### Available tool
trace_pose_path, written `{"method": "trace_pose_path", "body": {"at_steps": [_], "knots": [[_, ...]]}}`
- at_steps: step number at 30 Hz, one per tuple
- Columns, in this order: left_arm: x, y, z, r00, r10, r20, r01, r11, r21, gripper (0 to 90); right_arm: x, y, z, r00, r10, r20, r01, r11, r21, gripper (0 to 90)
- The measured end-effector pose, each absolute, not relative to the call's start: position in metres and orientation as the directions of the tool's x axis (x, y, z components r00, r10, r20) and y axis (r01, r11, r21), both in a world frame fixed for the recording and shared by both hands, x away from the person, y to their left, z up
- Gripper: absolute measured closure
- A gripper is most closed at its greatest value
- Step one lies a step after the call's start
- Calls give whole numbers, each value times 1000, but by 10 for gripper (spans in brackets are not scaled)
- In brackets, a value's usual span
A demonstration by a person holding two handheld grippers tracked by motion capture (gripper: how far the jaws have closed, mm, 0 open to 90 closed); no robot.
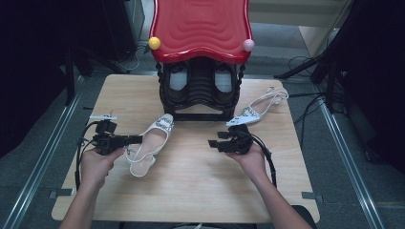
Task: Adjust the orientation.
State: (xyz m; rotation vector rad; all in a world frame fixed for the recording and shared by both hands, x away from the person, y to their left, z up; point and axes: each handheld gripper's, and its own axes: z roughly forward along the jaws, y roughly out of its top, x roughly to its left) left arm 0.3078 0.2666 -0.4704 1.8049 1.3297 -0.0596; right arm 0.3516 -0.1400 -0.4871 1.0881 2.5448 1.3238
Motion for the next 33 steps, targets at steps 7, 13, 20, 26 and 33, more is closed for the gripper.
{"method": "trace_pose_path", "body": {"at_steps": [7,13,20,26,33], "knots": [[315,234,-471,498,716,-489,786,-135,603,861,345,-148,-486,-733,638,238,557,362,747,438],[323,206,-474,546,683,-485,776,-195,600,860,339,-155,-487,-720,653,234,565,356,744,437],[329,179,-478,595,639,-486,763,-260,592,860,331,-163,-488,-702,673,233,573,339,746,437],[334,156,-491,609,624,-489,766,-303,567,858,325,-167,-491,-691,684,234,582,334,742,438],[342,152,-504,594,652,-472,782,-329,529,853,322,-163,-496,-701,679,218,579,364,729,438]]}}
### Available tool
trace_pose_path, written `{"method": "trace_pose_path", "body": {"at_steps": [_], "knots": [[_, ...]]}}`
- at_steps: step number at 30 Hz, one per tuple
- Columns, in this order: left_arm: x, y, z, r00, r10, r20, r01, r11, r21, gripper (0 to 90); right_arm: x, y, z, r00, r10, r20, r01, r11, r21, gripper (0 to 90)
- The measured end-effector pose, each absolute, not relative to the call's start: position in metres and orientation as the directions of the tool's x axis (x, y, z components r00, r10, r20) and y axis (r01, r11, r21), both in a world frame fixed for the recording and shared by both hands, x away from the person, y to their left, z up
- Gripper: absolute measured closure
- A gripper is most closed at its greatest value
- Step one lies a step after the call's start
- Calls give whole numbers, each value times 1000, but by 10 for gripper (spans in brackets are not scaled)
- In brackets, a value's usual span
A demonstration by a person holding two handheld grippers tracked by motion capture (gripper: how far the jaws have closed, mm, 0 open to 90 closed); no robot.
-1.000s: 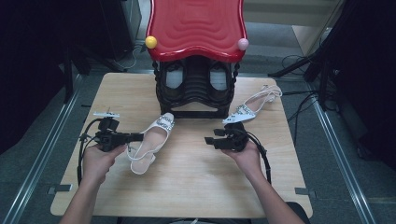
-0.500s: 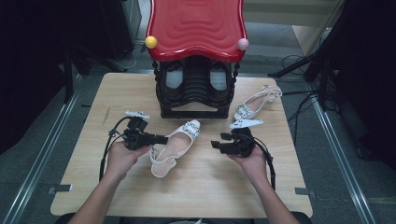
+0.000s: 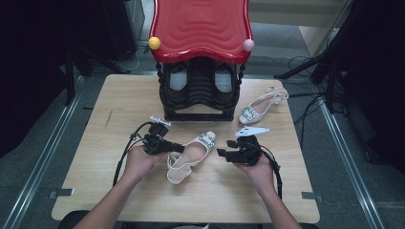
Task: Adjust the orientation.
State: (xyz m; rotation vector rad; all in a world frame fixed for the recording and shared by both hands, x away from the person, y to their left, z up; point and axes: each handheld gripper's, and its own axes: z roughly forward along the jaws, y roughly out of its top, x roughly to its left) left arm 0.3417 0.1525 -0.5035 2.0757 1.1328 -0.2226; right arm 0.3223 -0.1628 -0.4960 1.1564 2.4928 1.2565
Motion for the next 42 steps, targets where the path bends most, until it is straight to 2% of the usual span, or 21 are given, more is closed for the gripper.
{"method": "trace_pose_path", "body": {"at_steps": [6,13,17,18,19,20,23,32,42], "knots": [[341,158,-501,597,658,-459,776,-328,539,827,323,-157,-501,-702,681,209,580,377,722,480],[337,164,-484,625,657,-421,743,-335,580,733,326,-151,-505,-683,708,179,571,365,736,579],[334,176,-471,626,665,-408,728,-309,613,697,327,-148,-507,-681,706,198,572,343,745,720],[334,178,-470,623,669,-405,729,-308,612,675,328,-147,-509,-683,693,232,582,324,746,795],[334,181,-469,623,672,-400,727,-309,614,675,328,-147,-509,-683,693,232,582,324,746,795],[335,183,-470,618,678,-398,730,-307,610,646,328,-144,-512,-684,684,253,593,320,739,862],[336,189,-471,606,697,-384,734,-305,606,631,327,-136,-517,-696,674,248,595,347,725,900],[332,198,-471,602,703,-379,729,-291,619,576,329,-119,-525,-708,658,255,604,377,702,900],[327,203,-476,587,711,-388,741,-278,611,568,336,-117,-526,-715,653,250,597,383,705,900]]}}
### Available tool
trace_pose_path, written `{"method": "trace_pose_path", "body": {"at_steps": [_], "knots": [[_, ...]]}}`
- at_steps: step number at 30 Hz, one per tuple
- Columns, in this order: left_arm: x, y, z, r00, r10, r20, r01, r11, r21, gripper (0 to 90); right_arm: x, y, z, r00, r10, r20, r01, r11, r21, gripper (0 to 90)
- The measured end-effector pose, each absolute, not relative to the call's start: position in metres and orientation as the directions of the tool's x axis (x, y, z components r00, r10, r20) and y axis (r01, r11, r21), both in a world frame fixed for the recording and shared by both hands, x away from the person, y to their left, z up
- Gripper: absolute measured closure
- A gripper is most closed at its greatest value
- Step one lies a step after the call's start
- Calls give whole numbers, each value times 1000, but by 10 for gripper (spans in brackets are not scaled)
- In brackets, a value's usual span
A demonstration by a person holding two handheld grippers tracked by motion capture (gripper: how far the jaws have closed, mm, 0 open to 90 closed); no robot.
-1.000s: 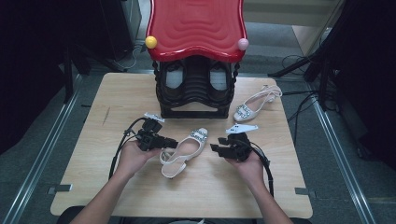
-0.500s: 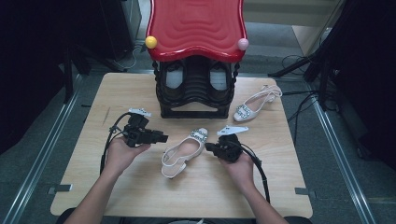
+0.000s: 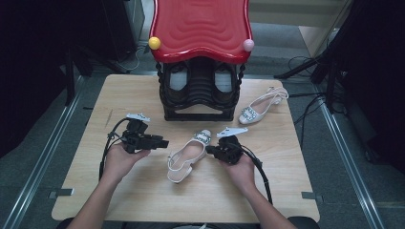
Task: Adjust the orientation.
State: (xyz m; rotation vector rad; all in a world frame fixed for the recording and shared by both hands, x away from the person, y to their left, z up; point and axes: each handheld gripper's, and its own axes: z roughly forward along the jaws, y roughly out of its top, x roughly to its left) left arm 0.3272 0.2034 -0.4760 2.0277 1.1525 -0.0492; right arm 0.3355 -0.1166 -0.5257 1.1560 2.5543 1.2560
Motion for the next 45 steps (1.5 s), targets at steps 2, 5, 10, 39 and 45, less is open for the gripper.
{"method": "trace_pose_path", "body": {"at_steps": [2,5,10,39,45], "knots": [[325,207,-476,578,715,-394,746,-267,611,565,337,-115,-526,-711,656,254,601,380,703,900],[324,209,-476,571,718,-399,749,-257,610,559,339,-115,-526,-711,656,255,602,379,703,900],[320,215,-478,555,728,-403,758,-243,606,550,343,-110,-526,-712,654,258,604,382,700,900],[309,238,-481,509,769,-386,760,-191,622,510,354,-93,-518,-748,634,197,550,424,720,900],[316,237,-482,518,766,-379,755,-202,624,503,352,-106,-510,-743,640,197,537,393,746,900]]}}
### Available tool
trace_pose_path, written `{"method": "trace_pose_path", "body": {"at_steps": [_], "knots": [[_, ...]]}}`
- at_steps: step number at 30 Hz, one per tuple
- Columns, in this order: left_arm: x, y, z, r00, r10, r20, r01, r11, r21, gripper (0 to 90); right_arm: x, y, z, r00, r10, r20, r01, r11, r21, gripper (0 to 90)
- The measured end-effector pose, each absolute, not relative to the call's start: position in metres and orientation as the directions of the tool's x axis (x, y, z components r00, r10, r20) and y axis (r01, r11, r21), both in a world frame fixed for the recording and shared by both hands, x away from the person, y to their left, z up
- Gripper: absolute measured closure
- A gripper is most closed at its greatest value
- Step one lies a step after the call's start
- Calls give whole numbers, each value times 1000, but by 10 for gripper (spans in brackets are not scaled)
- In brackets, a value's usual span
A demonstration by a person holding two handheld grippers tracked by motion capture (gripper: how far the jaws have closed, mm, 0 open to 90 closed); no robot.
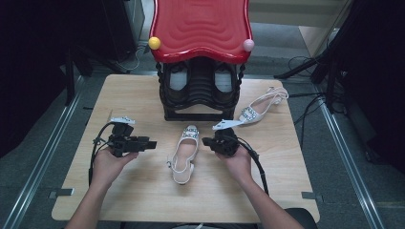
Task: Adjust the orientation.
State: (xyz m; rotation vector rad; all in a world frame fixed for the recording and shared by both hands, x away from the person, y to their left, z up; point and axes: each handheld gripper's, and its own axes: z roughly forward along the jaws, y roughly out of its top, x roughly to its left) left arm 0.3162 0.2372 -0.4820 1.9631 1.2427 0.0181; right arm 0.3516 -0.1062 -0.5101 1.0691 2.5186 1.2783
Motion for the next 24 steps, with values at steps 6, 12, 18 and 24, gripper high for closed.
{"method": "trace_pose_path", "body": {"at_steps": [6,12,18,24], "knots": [[324,235,-481,527,765,-371,750,-213,626,502,347,-126,-502,-721,662,206,532,337,777,900],[332,232,-480,534,758,-374,747,-217,628,502,344,-150,-494,-687,700,198,522,285,804,900],[337,231,-480,539,753,-378,744,-216,632,498,344,-177,-489,-640,750,170,502,239,831,900],[339,233,-480,534,755,-380,746,-209,632,498,351,-200,-488,-586,787,192,523,187,831,900]]}}
